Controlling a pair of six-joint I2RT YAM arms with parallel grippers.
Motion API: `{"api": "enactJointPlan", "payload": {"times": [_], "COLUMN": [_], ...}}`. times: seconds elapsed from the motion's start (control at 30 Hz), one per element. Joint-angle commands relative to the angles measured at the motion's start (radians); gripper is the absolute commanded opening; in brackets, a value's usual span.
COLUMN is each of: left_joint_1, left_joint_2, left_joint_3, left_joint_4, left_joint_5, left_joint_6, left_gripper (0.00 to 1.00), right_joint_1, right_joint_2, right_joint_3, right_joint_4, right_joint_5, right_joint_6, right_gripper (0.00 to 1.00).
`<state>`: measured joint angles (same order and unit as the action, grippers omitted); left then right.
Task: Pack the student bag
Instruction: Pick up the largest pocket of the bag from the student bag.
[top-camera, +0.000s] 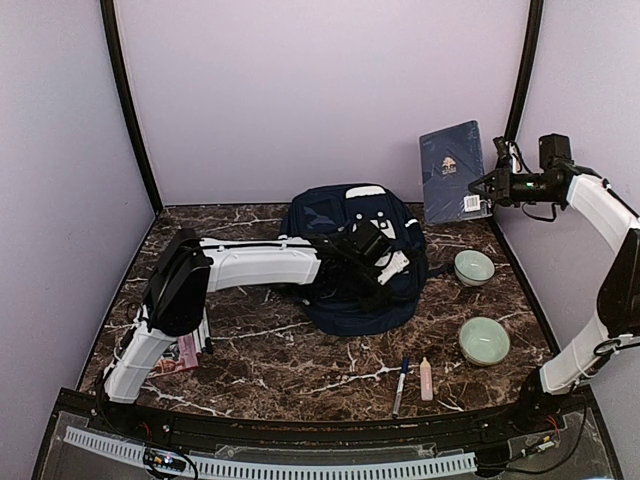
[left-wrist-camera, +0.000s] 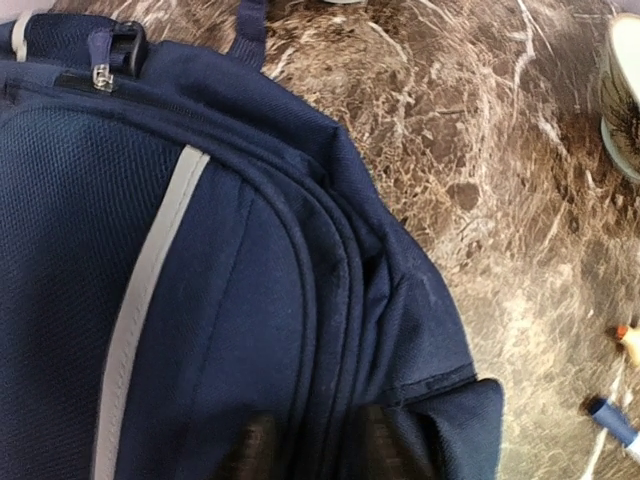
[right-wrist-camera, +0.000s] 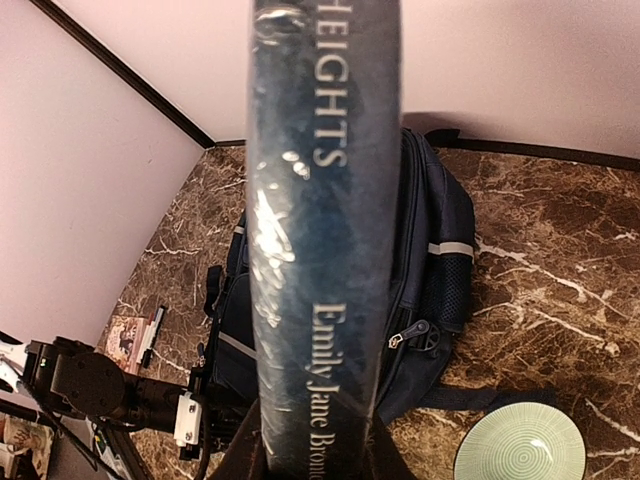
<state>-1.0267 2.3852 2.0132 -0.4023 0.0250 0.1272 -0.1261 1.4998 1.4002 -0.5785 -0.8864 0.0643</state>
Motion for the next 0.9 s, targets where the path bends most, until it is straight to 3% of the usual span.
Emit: {"api": "enactJointPlan", "payload": {"times": [0.0, 0.07, 0.13, 0.23, 0.27, 0.3, 0.37, 0.53, 0.77, 0.87], "left_joint_1": [-0.019, -0.019, -0.019, -0.019, -0.018, -0.018, -0.015, 0.012, 0.065, 0.066], "left_joint_2": [0.009, 0.017, 0.030, 0.041, 0.043, 0.046, 0.047, 0.001, -0.153, -0.227], "left_joint_3": [0.017, 0.020, 0.034, 0.046, 0.045, 0.050, 0.053, 0.029, -0.173, -0.286], "left_joint_4": [-0.028, -0.030, -0.043, -0.057, -0.059, -0.065, -0.072, -0.082, -0.059, -0.078], "left_joint_5": [-0.003, -0.039, -0.093, -0.133, -0.142, -0.145, -0.163, -0.194, -0.188, -0.284], "left_joint_6": [0.067, 0.059, 0.048, 0.047, 0.045, 0.045, 0.036, -0.030, -0.201, -0.348], "left_gripper": [0.08, 0.15, 0.33, 0.37, 0.35, 0.25, 0.14, 0.01, 0.00, 0.00], "right_joint_1": [0.000, 0.000, 0.000, 0.000, 0.000, -0.001, 0.000, 0.002, 0.053, 0.089], "right_joint_2": [-0.047, -0.047, -0.046, -0.044, -0.044, -0.043, -0.042, -0.043, 0.015, 0.039], "right_joint_3": [0.010, 0.005, -0.002, -0.008, -0.007, -0.009, -0.013, -0.043, -0.083, -0.065], "right_joint_4": [0.140, 0.145, 0.149, 0.154, 0.155, 0.155, 0.156, 0.138, 0.093, 0.100], "right_joint_5": [-0.069, -0.069, -0.071, -0.074, -0.075, -0.074, -0.074, -0.067, -0.014, 0.004], "right_joint_6": [0.004, 0.009, 0.012, 0.017, 0.018, 0.019, 0.020, 0.010, -0.037, -0.044], "right_gripper": [0.00, 0.00, 0.00, 0.00, 0.00, 0.00, 0.00, 0.00, 0.00, 0.00]}}
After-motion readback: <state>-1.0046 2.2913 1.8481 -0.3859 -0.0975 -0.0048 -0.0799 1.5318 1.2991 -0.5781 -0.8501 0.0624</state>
